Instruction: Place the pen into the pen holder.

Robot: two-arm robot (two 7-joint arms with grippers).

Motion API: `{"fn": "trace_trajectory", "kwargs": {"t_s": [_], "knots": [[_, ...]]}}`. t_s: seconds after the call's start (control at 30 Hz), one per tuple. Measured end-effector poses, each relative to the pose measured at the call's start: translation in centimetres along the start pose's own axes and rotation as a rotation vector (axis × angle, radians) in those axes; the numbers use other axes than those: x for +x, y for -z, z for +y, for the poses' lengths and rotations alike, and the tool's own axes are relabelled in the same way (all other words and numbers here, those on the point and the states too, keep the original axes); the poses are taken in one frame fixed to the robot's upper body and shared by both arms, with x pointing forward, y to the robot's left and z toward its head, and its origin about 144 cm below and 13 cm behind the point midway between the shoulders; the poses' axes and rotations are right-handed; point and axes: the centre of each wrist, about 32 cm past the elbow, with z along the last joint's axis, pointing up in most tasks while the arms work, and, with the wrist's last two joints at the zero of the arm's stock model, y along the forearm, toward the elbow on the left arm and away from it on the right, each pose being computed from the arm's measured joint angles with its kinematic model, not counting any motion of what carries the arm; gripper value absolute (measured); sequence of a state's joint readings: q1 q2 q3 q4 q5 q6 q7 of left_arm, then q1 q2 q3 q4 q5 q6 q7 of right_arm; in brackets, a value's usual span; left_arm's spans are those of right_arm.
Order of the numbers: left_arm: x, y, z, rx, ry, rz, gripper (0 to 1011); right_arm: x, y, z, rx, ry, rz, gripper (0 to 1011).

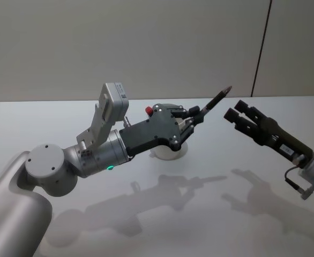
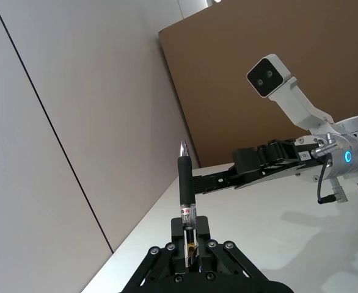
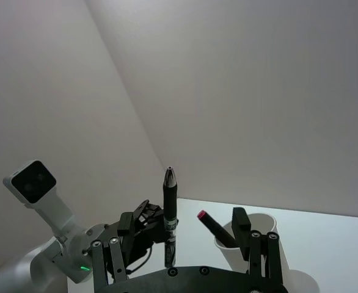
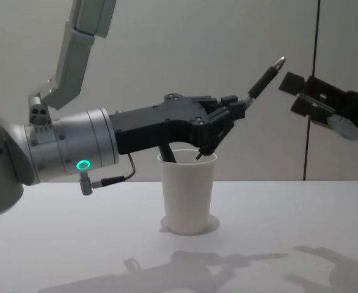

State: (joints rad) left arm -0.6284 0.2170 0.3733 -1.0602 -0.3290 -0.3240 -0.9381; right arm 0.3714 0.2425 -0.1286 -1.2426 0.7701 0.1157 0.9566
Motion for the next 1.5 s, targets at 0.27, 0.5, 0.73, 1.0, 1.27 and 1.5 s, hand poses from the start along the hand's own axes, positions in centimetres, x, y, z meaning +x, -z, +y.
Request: {"fn": "trace_trajectory", "kwargs": {"t_s": [0.27,0.5,0.73,1.0,1.27,1.5], "knots": [[0.0,0.0,0.0,0.000,0.000,0.000,120,0.1,0.0,0.6,-0.001,0.015,-0.009,1002],[0.0,0.0,0.0,0.000,0.000,0.000,120,0.1,0.1,1.1,-0.007,0.018,-0.014,1002],[0.0,0.0,0.0,0.000,0.000,0.000,119,0.0,0.2,1.6,-0.014,0.007,-0.015,1002],[0.0,0.0,0.0,0.000,0.000,0.000,121,-0.1,0.5,2.2,-0.020,-0.012,-0.015,1002],[0.0,0.0,0.0,0.000,0.000,0.000,120,-0.2,0.7,2.7,-0.020,-0.018,-0.016,1002],[0.0,0.0,0.0,0.000,0.000,0.000,120,-0.2,0.8,3.1,-0.017,-0.017,-0.017,1002]]}}
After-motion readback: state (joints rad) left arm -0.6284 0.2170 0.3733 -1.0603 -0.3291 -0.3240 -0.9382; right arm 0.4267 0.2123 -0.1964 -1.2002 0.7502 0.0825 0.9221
